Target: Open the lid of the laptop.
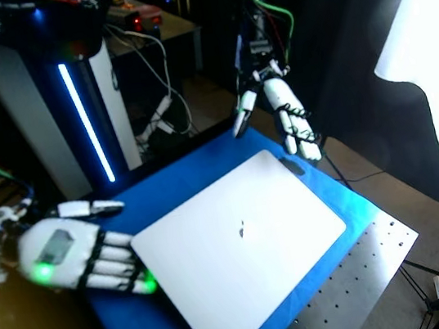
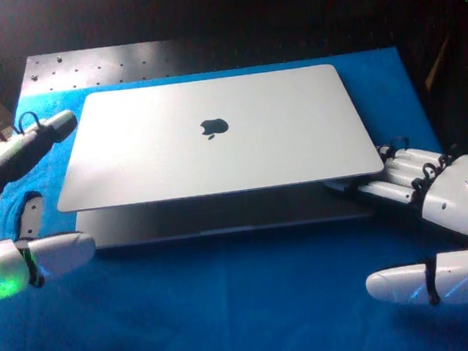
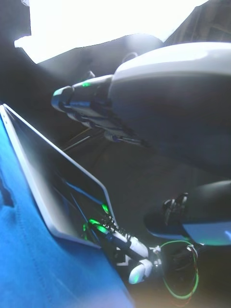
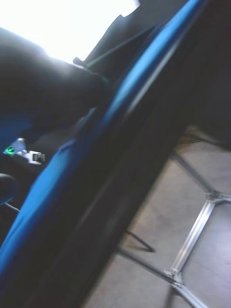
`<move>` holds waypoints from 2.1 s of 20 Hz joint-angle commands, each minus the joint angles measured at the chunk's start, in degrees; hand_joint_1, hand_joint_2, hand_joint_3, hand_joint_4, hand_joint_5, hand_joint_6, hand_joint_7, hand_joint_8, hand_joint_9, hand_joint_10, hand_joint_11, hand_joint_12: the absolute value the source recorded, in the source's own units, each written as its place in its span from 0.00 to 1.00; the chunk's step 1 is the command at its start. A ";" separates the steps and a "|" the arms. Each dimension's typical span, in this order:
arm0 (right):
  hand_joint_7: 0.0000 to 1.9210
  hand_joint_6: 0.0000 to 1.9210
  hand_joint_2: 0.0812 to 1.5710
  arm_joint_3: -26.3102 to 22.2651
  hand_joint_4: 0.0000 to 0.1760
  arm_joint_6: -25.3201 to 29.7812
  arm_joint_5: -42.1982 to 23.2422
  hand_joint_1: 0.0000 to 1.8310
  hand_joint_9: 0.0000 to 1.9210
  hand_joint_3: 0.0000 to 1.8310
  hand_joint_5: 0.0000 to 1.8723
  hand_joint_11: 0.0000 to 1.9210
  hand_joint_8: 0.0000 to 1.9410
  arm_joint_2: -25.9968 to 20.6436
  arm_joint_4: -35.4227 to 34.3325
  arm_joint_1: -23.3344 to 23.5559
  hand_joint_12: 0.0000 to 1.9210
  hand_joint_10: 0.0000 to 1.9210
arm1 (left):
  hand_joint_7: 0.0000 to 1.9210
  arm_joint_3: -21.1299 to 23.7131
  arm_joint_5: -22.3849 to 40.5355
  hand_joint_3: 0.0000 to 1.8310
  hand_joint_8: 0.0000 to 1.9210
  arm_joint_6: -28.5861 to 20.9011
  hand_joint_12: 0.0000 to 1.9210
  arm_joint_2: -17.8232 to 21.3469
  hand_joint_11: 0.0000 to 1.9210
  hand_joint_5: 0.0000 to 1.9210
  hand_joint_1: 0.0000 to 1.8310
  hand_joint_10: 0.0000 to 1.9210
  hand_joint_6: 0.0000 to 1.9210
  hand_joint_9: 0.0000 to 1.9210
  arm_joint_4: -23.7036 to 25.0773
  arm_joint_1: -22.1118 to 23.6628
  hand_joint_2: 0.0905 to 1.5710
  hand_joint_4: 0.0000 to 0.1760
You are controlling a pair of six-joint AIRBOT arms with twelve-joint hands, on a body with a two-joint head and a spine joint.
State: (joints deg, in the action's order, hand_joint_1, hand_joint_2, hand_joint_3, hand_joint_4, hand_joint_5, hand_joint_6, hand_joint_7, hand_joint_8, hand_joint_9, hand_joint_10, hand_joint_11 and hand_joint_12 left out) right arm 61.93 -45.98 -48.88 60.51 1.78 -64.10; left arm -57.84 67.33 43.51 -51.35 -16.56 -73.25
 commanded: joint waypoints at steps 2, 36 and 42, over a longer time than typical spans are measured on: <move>0.00 0.00 0.69 0.09 0.00 0.48 -6.51 0.00 0.00 0.00 0.00 0.00 0.00 0.74 0.77 1.35 0.00 0.00 | 0.00 -0.31 6.83 0.00 0.00 -0.55 0.00 -0.25 0.00 0.00 0.28 0.00 0.00 0.00 -0.25 0.60 0.63 1.00; 0.00 0.00 0.73 3.22 0.00 7.04 4.73 0.00 0.00 0.00 0.00 0.00 0.00 1.35 15.48 5.56 0.00 0.00 | 0.00 -0.59 6.71 0.00 0.00 -1.41 0.00 -1.42 0.00 0.00 0.27 0.00 0.00 0.00 -0.52 0.59 0.63 1.00; 0.00 0.00 0.74 2.93 0.00 7.01 4.43 0.00 0.00 0.00 0.00 0.00 0.00 0.62 16.08 6.23 0.00 0.00 | 0.00 -0.61 6.71 0.00 0.00 -1.41 0.00 -1.43 0.00 0.00 0.27 0.00 0.00 0.00 -0.54 0.57 0.63 1.00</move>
State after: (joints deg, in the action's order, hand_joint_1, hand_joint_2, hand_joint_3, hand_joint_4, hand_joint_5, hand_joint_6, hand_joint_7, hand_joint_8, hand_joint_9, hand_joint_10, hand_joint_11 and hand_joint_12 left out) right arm 65.52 -39.59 -40.56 60.47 16.34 -58.35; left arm -58.39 67.07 42.44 -52.64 -16.93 -73.10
